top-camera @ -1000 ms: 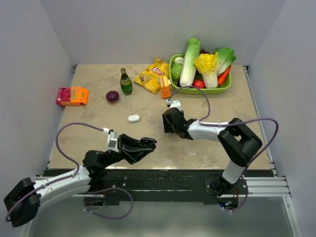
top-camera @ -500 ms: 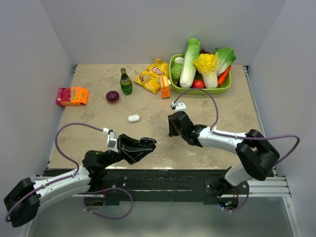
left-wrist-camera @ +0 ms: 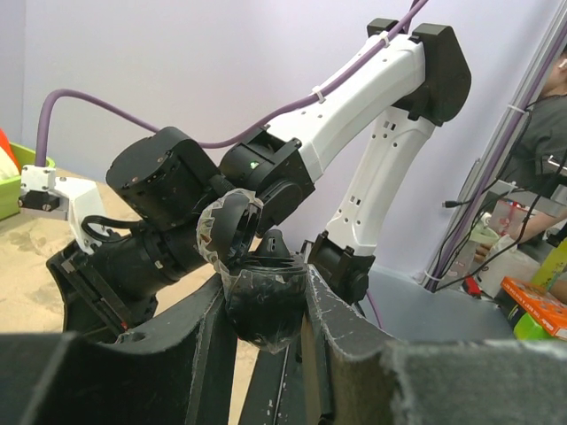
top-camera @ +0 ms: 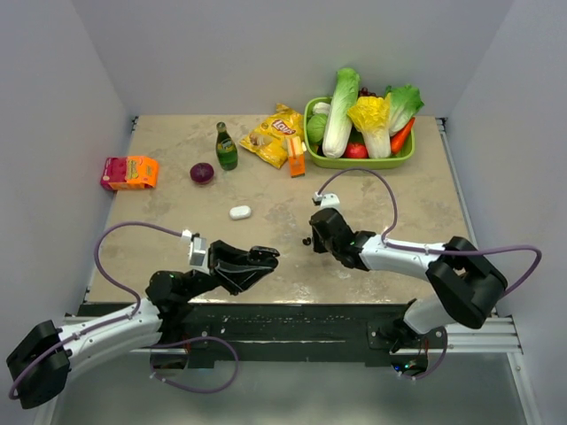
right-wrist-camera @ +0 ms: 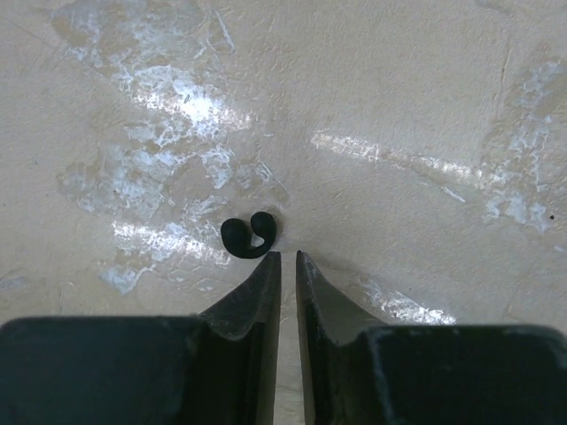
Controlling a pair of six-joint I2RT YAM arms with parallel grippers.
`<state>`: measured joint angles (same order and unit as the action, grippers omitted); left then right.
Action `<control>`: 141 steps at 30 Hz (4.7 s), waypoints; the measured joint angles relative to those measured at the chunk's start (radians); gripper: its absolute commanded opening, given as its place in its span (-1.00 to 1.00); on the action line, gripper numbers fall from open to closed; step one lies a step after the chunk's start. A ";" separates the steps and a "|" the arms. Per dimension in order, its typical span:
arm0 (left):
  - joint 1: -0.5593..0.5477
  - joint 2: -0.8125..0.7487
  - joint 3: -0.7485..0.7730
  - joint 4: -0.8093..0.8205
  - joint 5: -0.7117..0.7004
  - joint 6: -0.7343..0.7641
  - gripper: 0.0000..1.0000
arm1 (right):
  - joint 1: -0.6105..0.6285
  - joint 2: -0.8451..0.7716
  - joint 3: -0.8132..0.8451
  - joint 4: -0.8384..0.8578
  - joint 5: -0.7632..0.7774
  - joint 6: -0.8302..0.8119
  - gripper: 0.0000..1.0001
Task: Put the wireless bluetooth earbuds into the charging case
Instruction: Pick up the earbud from the center of the board.
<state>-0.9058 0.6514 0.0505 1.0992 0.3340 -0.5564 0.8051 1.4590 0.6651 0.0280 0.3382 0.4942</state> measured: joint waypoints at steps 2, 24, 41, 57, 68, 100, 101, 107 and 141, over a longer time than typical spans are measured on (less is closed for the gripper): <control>0.000 0.013 0.000 0.007 0.002 0.000 -1.00 | 0.000 0.005 -0.003 0.001 -0.006 0.004 -0.82; 0.000 0.019 0.000 0.021 0.011 -0.001 -1.00 | 0.000 0.128 0.042 0.034 -0.014 0.011 -0.63; 0.000 0.011 0.000 0.021 0.011 -0.001 -1.00 | 0.000 0.157 0.077 0.029 -0.015 -0.004 -0.49; 0.000 0.008 0.000 0.021 0.012 -0.001 -1.00 | 0.000 0.237 0.167 0.028 -0.057 -0.084 -0.24; 0.000 0.012 0.000 0.021 0.012 -0.001 -1.00 | 0.000 0.106 0.149 0.016 -0.053 -0.088 -0.10; -0.001 0.037 0.000 0.024 0.012 -0.002 -1.00 | 0.001 0.172 0.124 0.042 -0.174 -0.118 -0.04; -0.001 0.037 0.000 0.026 0.012 -0.002 -1.00 | 0.001 0.171 0.121 0.045 -0.174 -0.118 -0.03; -0.001 0.037 0.000 0.038 0.013 -0.005 -1.00 | 0.001 0.159 0.113 0.047 -0.172 -0.117 0.00; -0.001 0.049 0.000 0.060 0.018 -0.009 -1.00 | -0.024 0.183 0.111 0.087 -0.177 -0.109 0.00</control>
<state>-0.9066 0.7006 0.0505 1.1587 0.3519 -0.5655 0.7811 1.6417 0.7765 0.1146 0.1612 0.3847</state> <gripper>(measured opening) 0.344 0.502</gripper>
